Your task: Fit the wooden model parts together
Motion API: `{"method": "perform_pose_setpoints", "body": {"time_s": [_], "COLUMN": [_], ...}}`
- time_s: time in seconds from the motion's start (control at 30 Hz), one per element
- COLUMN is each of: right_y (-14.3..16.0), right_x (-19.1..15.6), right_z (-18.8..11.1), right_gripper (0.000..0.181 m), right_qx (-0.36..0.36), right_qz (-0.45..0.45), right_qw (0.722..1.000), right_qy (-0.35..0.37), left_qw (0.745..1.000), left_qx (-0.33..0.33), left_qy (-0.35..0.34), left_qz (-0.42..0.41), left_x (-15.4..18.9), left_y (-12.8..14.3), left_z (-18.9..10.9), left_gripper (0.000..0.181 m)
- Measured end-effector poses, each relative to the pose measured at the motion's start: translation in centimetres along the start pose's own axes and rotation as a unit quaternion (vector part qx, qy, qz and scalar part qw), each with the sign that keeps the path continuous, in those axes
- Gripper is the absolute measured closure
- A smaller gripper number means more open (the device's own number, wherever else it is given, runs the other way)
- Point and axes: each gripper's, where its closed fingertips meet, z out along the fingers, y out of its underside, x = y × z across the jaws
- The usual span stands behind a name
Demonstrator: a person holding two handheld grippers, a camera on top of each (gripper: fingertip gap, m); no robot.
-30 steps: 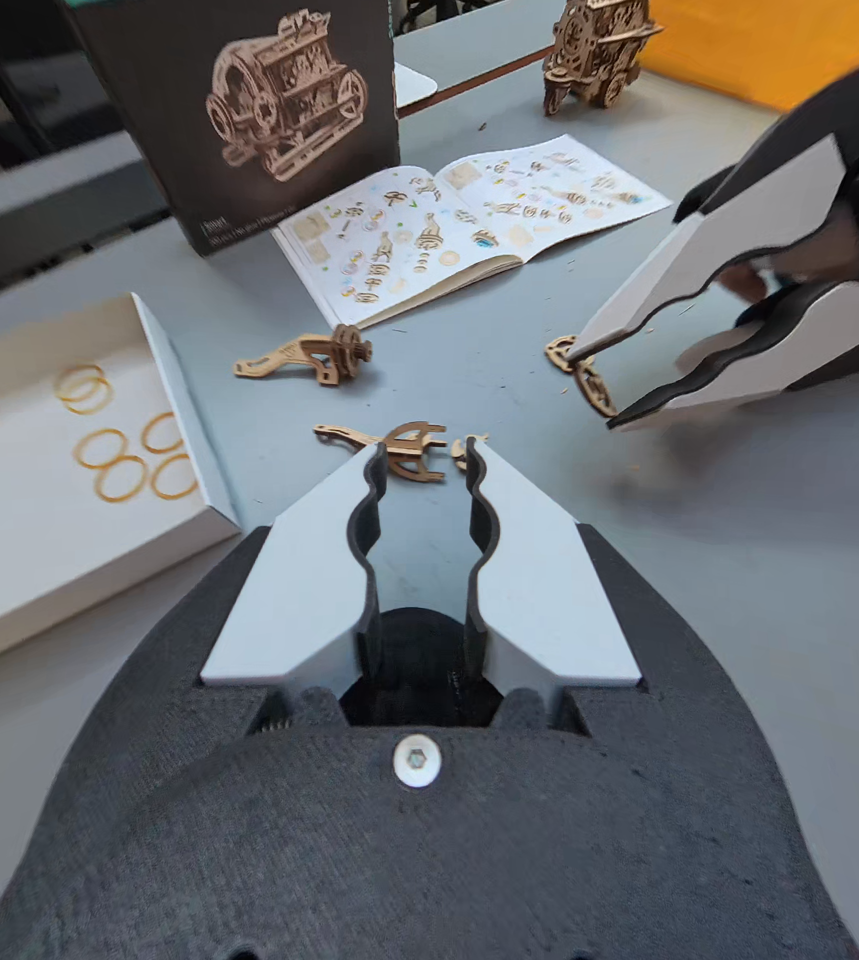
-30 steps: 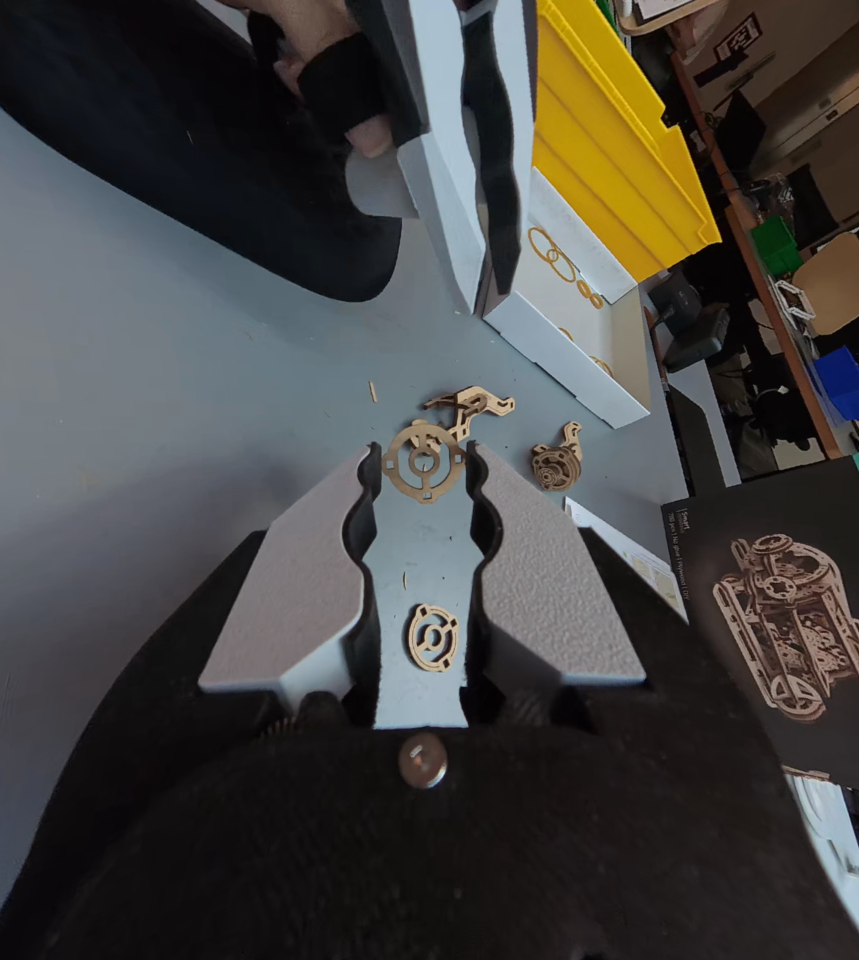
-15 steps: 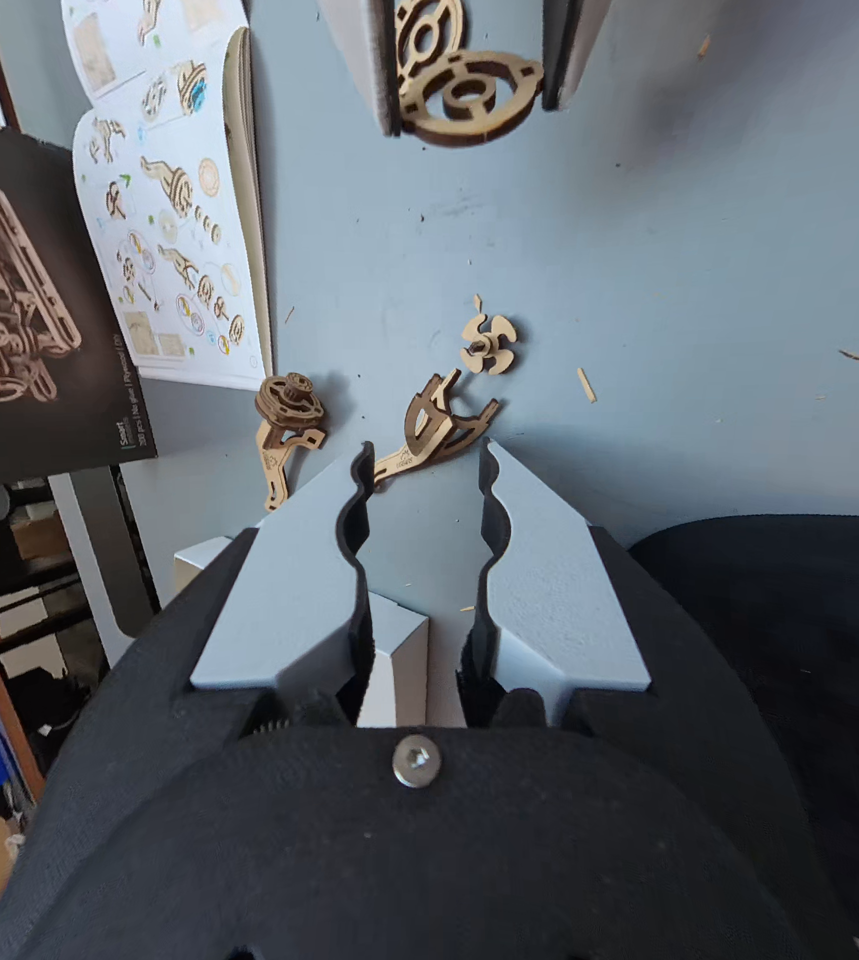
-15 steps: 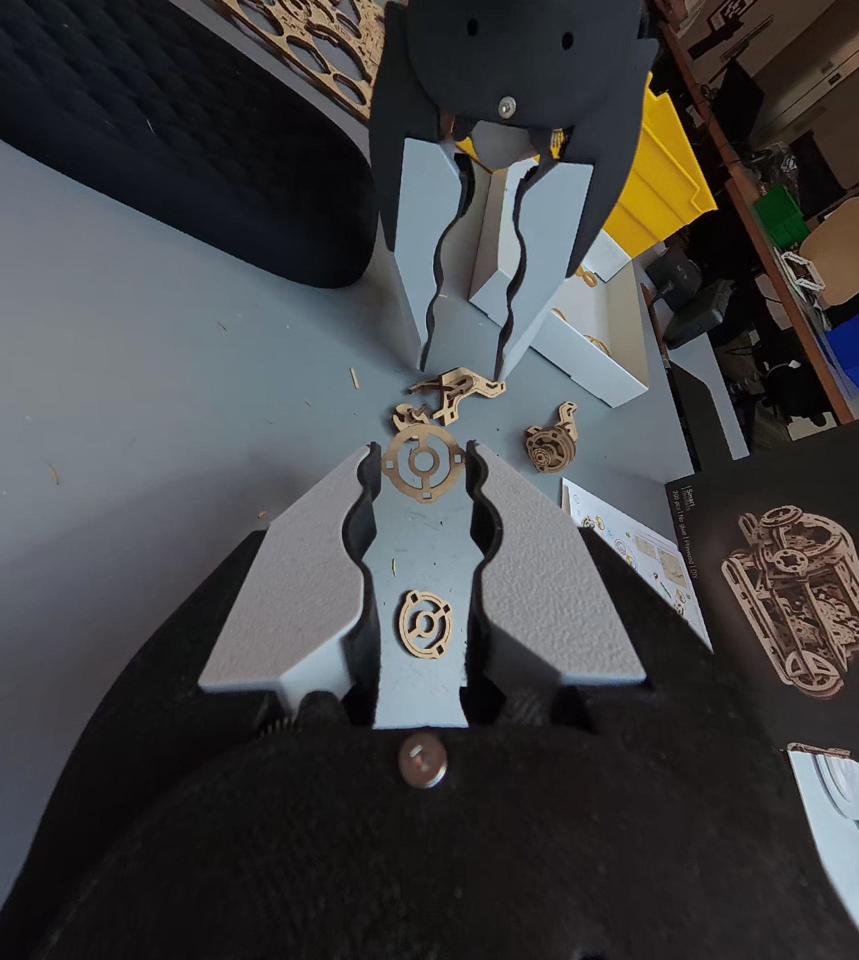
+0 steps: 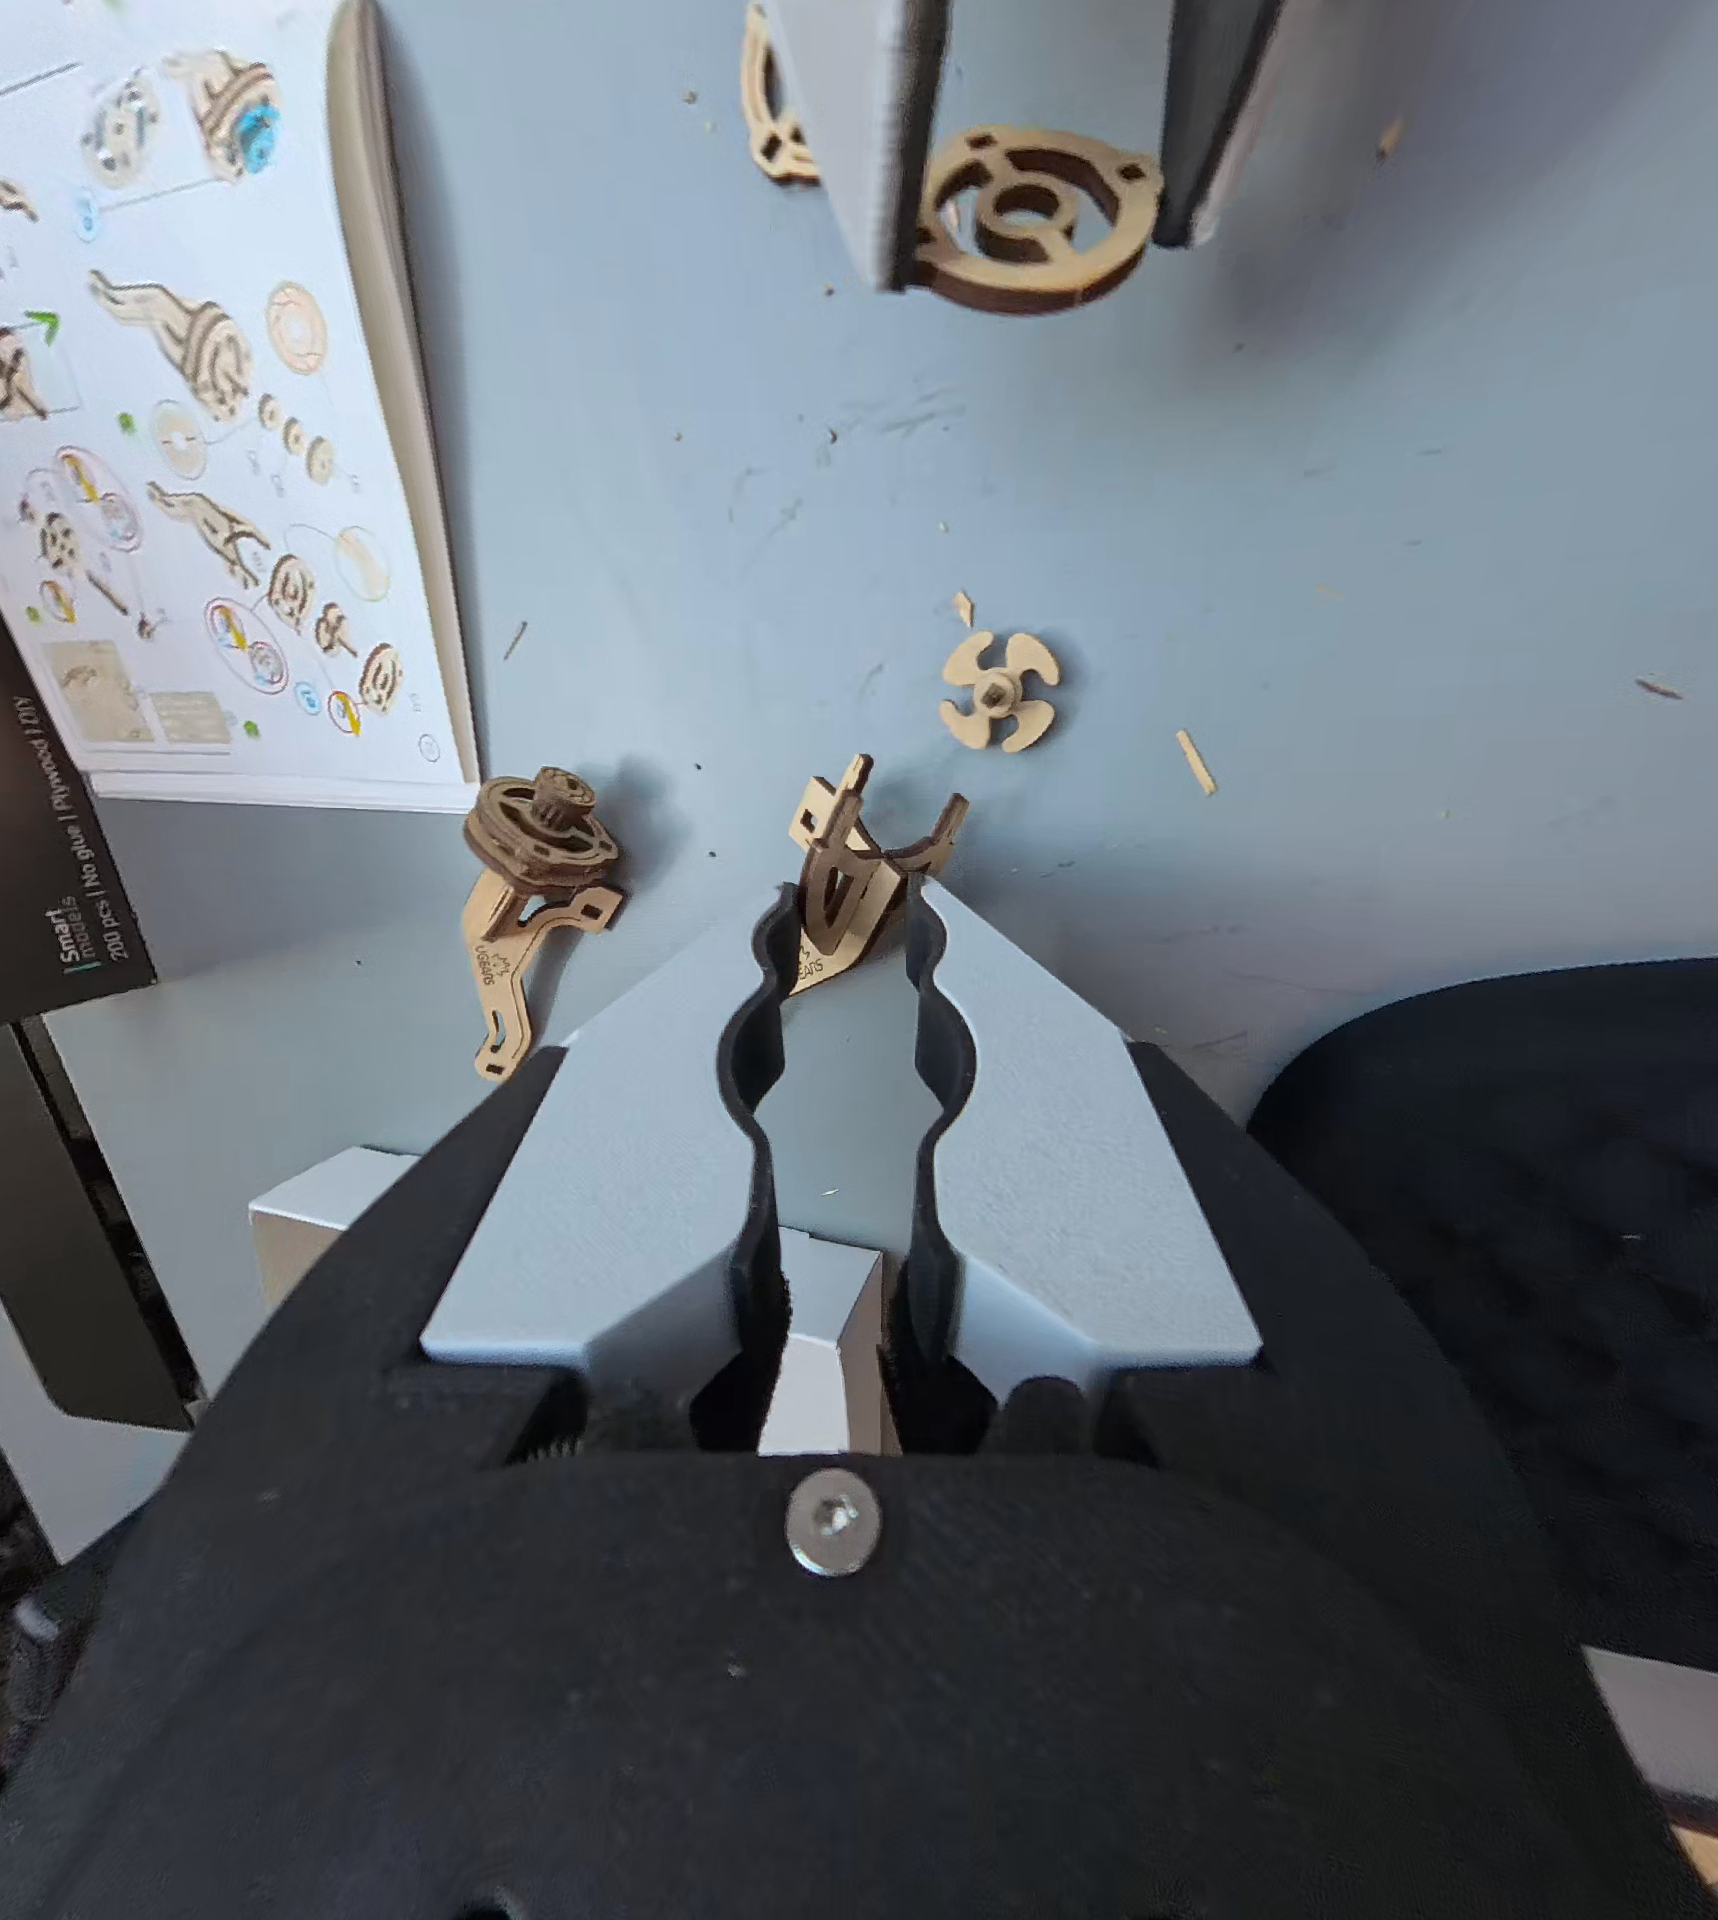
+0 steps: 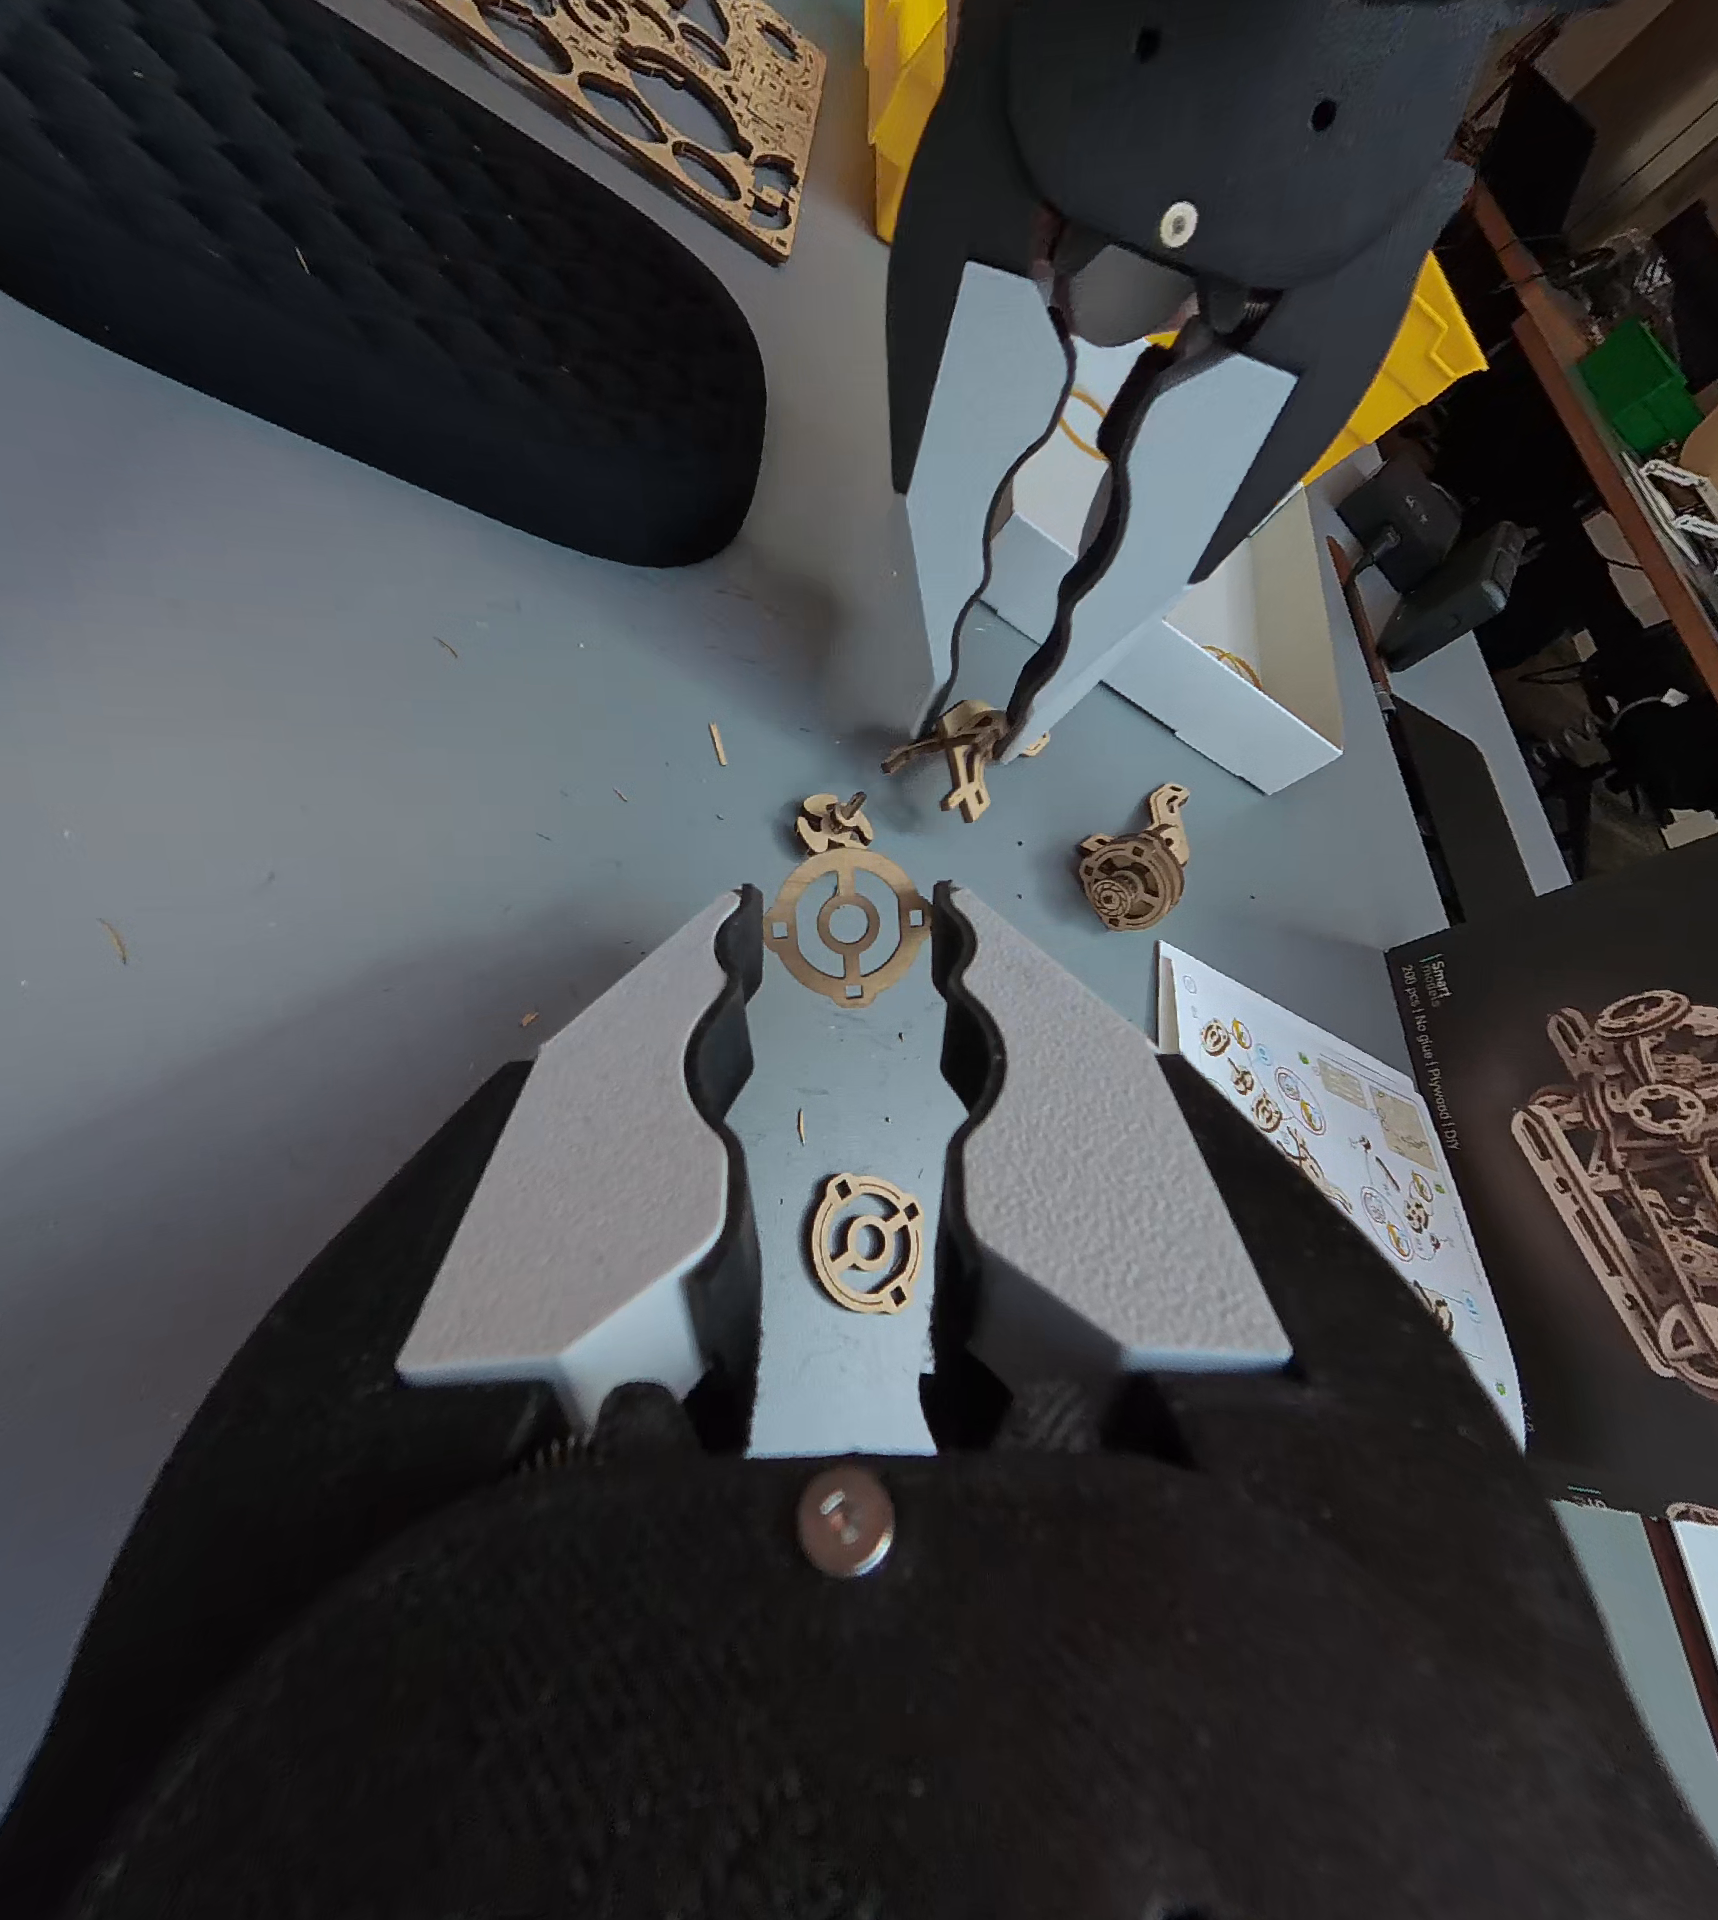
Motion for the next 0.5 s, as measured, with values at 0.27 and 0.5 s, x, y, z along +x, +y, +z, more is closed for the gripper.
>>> {"method": "perform_pose_setpoints", "body": {"time_s": [0.27,0.5], "right_y": [-0.3,-0.3], "right_x": [0.3,0.5], "right_z": [-0.2,-0.2], "right_gripper": [0.15,0.15], "right_qx": [0.014,0.017], "right_qz": [0.018,0.025], "right_qw": [1.0,1.0], "right_qy": [-0.002,0.001], "left_qw": [0.941,0.87], "left_qx": [0.247,0.379], "left_qy": [-0.058,-0.11], "left_qz": [-0.225,-0.296], "left_x": [-3.7,-5.2], "left_y": [-3.6,-6.1], "left_z": [-6.6,-12.0], "left_gripper": [0.164,0.164]}}
